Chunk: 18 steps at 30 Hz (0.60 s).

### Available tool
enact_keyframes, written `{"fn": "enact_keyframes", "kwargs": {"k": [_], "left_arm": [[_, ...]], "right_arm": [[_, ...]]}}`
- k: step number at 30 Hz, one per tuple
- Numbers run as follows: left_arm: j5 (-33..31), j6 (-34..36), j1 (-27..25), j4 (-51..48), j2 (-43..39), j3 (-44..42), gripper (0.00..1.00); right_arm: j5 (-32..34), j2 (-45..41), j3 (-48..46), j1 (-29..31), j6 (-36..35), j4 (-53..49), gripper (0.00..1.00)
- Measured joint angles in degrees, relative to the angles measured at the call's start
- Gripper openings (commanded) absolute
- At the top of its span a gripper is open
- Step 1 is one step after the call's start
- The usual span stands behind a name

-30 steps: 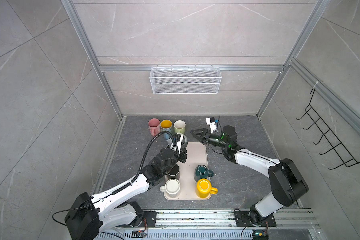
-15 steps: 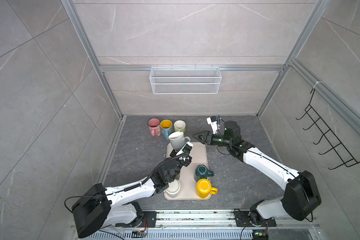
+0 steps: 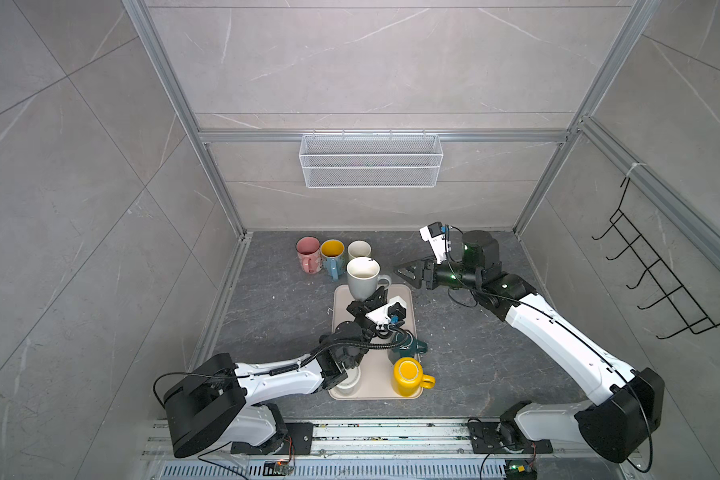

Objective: Turn the mug right side up
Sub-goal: 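Bring the right gripper to the grey mug's handle beside the left gripper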

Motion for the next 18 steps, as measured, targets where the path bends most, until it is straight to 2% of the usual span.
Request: {"fn": "enact_keyframes", "kwargs": {"k": [9,18], "left_arm": [[-1.1,8.3,-1.1,2.3,3.4,0.0,0.0],[0.4,9.0,-1.2,2.6,3.0,0.0,0.0]], "right_arm": [[-0.2,0.2,0.9,1.6,-4.9,-6.2,0.69],[1.0,1.7,5.3,4.4,-10.3,-12.7,0.59]]}}
